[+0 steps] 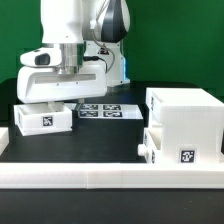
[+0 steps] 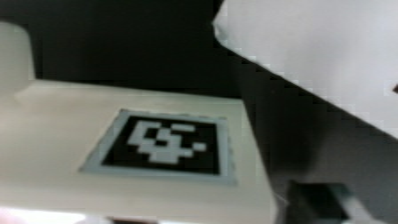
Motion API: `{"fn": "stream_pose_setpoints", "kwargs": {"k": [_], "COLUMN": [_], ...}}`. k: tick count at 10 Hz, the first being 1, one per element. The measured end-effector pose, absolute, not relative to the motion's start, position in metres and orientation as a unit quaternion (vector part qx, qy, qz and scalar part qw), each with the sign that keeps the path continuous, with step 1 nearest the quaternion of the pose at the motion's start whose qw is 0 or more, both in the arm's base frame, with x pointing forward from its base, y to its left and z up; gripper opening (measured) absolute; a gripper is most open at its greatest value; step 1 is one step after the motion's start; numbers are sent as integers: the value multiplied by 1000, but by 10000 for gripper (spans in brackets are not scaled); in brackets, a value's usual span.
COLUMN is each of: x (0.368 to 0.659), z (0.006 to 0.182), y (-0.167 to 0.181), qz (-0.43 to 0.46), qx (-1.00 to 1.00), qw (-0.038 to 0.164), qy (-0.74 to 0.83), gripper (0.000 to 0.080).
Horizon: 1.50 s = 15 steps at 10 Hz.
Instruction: Assemble drawer
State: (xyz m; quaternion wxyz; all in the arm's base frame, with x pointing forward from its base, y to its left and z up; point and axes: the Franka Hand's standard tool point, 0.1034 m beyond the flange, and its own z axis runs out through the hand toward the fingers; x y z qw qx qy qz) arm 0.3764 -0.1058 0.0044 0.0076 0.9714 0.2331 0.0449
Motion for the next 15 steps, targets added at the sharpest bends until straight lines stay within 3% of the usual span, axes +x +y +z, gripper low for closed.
{"fn": "stream_pose_setpoints", "kwargs": {"k": [2, 3, 4, 8, 11, 15], "x": [376, 377, 377, 395, 434, 481], "z": [4, 4, 4, 15, 34, 48], "y": [-106, -106, -104, -71, -42, -32], "qz": [45, 45, 45, 45, 55, 48], "qx": [971, 971, 971, 969, 958, 935], "qw": [8, 8, 7, 0, 0, -6], "qy": [233, 234, 235, 241, 280, 352], "gripper": [89, 89, 40, 40, 41, 41]}}
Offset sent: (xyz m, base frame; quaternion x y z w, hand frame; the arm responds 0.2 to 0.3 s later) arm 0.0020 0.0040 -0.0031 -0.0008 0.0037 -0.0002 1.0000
